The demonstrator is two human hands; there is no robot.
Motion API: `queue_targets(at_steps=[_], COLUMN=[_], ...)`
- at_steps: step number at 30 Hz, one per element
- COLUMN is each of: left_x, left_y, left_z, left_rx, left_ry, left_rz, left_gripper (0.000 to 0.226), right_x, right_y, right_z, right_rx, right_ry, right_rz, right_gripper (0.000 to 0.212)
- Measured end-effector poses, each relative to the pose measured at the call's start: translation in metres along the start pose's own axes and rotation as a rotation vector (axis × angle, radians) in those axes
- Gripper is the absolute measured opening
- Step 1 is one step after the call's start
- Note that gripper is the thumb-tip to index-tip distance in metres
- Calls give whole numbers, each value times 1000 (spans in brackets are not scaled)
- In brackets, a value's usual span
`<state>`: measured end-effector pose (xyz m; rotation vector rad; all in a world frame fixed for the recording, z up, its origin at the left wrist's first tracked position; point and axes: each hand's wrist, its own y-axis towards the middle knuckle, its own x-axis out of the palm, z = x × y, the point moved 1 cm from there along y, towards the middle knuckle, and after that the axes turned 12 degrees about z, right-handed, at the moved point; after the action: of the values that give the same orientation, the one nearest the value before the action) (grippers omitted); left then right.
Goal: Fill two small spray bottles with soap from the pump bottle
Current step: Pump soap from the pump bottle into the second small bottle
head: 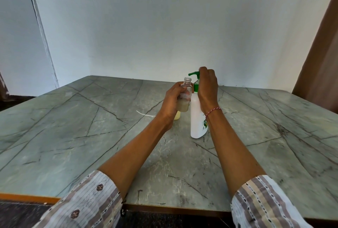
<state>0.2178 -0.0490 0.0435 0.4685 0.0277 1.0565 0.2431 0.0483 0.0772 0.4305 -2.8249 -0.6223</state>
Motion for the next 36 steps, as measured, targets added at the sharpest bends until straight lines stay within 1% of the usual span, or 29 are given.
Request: queue_targets(at_steps=[4,8,13,16,18,21,22,24,28,32,36], left_x=[-1,-2,-2,-1,0,1,1,0,0,0,0], left_y=[0,1,1,0,1,0,1,1,1,0,-1], left_z=[1,-1,-1,-1,-1,-1,-2,-2,-1,-1,1], left_rx=[3,-8,-3,-3,-9,-13,-12,-12,-18,-13,-16], left_ry=[2,-5,0,-4,3,17,21,14,7,-14,-20], left_rz=[-6,1,10,-2,-5,1,3,-2,5,0,-22], left_gripper=[18,25,26,26,25,24,24,23,24,25,15], right_x=[1,2,2,-1,-4,-2,-1,1,0,-2,-1], right_y=[0,0,-2,-2,-2,-3,-2,-2,0,2,0], right_z=[0,1,0,2,4,2,1,0,-1,0,-1], right_rx=[-6,-16,-20,-46,-79,-49,-41,-31,28,-43,-58], right_ry=[-3,12,14,-31,-69,-50,-62,-60,27,-70,-81], right_rz=[-10,-9,-2,-8,-33,-10,-5,-24,-42,-49,-45], right_gripper=[17,24,17,24,24,42,44,37,22,27,27])
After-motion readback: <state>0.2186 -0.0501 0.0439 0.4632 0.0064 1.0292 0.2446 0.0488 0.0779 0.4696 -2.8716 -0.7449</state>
